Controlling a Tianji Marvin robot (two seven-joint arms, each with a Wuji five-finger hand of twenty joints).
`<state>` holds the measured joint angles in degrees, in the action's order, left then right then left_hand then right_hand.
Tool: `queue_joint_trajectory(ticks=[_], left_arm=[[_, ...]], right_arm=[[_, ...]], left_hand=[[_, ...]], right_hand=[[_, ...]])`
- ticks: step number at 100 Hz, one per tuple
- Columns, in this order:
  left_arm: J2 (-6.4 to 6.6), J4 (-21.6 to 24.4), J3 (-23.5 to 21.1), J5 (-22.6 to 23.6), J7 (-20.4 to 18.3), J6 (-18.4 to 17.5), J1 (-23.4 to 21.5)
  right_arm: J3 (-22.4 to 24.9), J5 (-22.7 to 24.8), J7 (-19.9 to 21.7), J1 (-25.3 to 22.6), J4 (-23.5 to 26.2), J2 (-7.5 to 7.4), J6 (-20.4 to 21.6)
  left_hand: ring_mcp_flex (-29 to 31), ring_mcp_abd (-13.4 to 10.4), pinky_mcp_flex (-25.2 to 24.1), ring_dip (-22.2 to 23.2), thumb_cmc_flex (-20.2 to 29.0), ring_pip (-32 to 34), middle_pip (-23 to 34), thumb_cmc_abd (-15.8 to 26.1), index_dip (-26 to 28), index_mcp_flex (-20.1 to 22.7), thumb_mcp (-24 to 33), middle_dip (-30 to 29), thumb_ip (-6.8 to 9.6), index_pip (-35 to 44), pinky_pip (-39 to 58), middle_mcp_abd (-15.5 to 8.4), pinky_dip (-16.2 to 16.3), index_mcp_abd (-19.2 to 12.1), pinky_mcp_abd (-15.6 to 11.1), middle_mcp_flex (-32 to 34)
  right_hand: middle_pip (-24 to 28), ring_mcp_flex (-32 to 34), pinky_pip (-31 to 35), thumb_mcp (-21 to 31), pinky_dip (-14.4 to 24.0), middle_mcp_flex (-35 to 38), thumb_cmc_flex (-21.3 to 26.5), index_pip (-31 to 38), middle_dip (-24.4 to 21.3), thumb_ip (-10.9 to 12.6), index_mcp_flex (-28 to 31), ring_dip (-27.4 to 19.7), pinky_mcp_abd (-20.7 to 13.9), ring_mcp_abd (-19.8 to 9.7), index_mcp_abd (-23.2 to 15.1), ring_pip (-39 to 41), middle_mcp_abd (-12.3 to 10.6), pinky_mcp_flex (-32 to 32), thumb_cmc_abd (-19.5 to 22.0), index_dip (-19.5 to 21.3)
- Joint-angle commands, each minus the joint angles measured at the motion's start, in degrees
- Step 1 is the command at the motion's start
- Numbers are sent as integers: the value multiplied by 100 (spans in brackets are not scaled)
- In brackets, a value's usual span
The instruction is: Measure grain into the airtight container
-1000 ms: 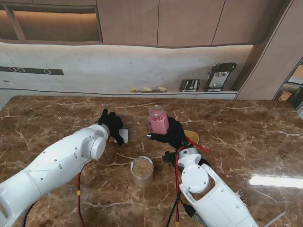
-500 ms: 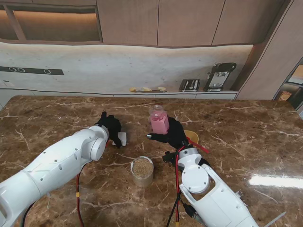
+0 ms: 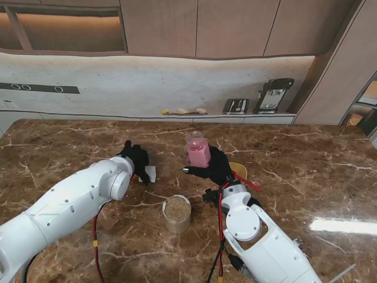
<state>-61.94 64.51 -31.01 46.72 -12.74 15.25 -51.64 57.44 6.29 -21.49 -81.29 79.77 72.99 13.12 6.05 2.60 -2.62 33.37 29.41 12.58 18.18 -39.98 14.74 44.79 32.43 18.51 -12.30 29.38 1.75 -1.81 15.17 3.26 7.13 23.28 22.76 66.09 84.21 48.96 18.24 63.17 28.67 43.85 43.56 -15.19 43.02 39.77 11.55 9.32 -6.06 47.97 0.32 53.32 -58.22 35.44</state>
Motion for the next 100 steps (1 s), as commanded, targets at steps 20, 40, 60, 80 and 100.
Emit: queue_joint_trajectory(ticks=[20, 40, 60, 80, 100], left_arm=[[36, -32, 131, 12, -111, -23, 11], [31, -63, 202, 9, -100, -21, 36], [50, -29, 234, 13, -172, 8, 27], [46, -38, 254, -30, -185, 40, 18], [39, -62, 209, -110, -187, -17, -2]], right_arm=[[22, -26, 67, -35, -14, 11, -9], [26, -30, 61, -36, -14, 12, -4], [29, -42, 63, -43, -13, 13, -8], [33, -44, 59, -49, -5, 13, -10], [39, -40, 61, -50, 0, 11, -19]], left_hand=[[-298, -24, -21, 24, -11, -246, -124, 699, 192, 25, 946, -80, 523, 86, -105, 132, -164, -1049, -69, -278], [-308, -38, -9, 32, -38, -324, -131, 678, 369, -381, 927, -65, 527, 173, -128, 128, -222, -1099, -87, -358], [-332, -46, -2, 51, -85, -396, -146, 671, 603, -1071, 917, -23, 544, 381, -141, 126, -280, -998, -98, -485], [-361, -67, 2, 60, -166, -456, -146, 706, 671, -1825, 841, 14, 545, 290, -151, 105, -312, -902, -134, -610], [-367, -75, 7, 62, -284, -532, -158, 683, 653, -2076, 529, 56, 527, 118, -182, 86, -372, -793, -127, -671]], right_hand=[[1044, 323, -56, 1582, 151, 722, 1071, 1019, 242, -14, 804, -29, -414, -773, -1215, 215, -586, -78, 1626, 121], [1045, 327, -56, 1583, 152, 723, 1067, 1018, 241, -15, 801, -29, -414, -768, -1214, 217, -586, -78, 1628, 120], [1043, 327, -56, 1585, 152, 719, 1068, 1021, 240, -15, 806, -30, -414, -768, -1212, 218, -588, -79, 1628, 121], [1049, 322, -56, 1586, 152, 729, 1066, 1018, 243, -15, 805, -30, -414, -765, -1219, 217, -594, -79, 1630, 119], [1050, 322, -56, 1588, 152, 729, 1065, 1018, 241, -16, 800, -30, -414, -761, -1208, 219, -587, -79, 1629, 121]])
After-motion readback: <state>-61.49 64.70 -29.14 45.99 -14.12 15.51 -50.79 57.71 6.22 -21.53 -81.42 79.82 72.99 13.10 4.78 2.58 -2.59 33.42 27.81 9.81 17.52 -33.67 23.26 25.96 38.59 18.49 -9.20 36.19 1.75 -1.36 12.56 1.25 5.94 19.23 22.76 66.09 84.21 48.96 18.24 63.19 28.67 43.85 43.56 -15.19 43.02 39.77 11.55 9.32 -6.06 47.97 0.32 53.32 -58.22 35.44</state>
